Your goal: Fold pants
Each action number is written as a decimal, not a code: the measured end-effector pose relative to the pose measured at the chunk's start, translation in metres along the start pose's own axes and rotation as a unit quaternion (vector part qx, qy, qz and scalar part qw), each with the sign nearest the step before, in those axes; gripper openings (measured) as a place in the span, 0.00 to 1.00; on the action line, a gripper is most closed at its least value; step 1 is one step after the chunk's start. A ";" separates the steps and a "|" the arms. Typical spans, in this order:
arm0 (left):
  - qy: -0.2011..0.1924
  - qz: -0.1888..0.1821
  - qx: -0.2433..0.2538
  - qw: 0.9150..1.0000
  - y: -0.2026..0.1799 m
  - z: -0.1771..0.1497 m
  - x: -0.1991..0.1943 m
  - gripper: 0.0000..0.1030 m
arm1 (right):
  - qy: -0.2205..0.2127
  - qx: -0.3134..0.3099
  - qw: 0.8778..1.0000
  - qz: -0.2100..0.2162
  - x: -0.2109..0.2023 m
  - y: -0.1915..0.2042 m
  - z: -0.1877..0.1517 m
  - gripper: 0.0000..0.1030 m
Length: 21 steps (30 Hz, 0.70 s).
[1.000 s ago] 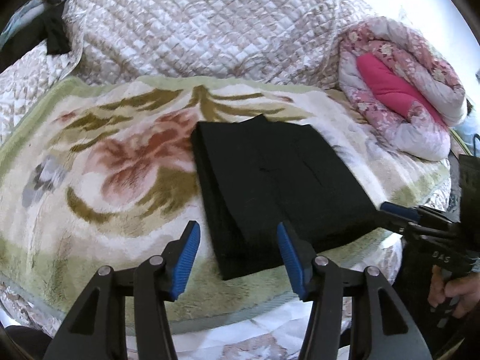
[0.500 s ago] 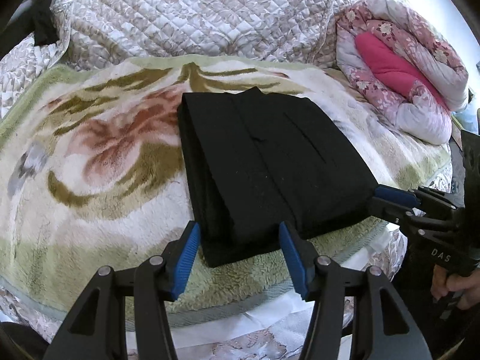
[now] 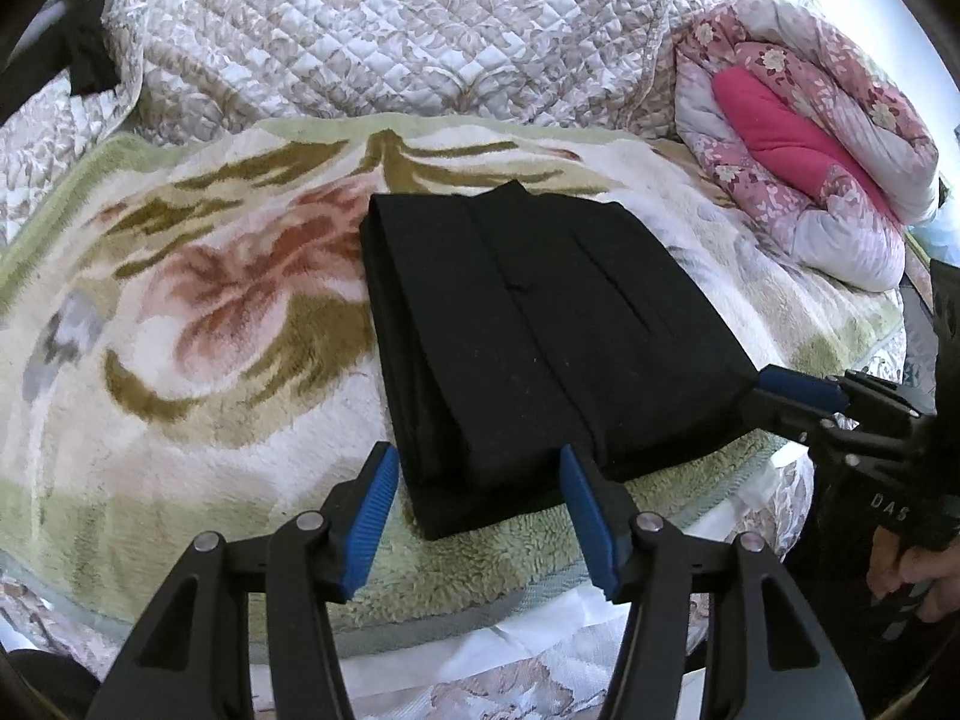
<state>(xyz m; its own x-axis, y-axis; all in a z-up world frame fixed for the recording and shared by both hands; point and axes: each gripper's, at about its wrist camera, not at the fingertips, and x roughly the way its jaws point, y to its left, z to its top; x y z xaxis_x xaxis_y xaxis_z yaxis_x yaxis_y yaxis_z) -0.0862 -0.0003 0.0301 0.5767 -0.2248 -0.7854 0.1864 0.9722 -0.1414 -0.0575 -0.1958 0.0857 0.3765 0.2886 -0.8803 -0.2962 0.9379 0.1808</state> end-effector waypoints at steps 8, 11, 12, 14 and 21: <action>-0.014 0.009 -0.009 1.000 0.004 0.010 -0.010 0.56 | -0.004 0.006 1.000 0.003 0.003 -0.003 0.002 0.31; -0.006 0.014 -0.009 1.000 0.007 0.011 -0.004 0.56 | 0.002 0.013 1.000 0.006 0.007 -0.005 0.000 0.31; -0.003 0.012 -0.012 1.000 0.009 0.011 -0.001 0.56 | -0.001 0.015 1.000 0.007 0.005 -0.007 0.002 0.31; -0.003 0.005 -0.017 1.000 0.011 0.012 -0.001 0.56 | -0.004 0.018 1.000 0.005 0.004 -0.010 0.004 0.31; -0.006 -0.034 -0.048 0.998 0.024 0.027 0.008 0.56 | 0.013 0.088 0.995 0.035 0.019 -0.049 0.018 0.31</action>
<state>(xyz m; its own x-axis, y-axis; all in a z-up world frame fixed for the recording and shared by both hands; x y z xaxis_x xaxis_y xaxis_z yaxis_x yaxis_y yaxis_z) -0.0556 0.0192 0.0365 0.5757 -0.2899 -0.7645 0.1478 0.9565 -0.2514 -0.0198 -0.2328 0.0684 0.3364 0.3519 -0.8735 -0.1610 0.9354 0.3148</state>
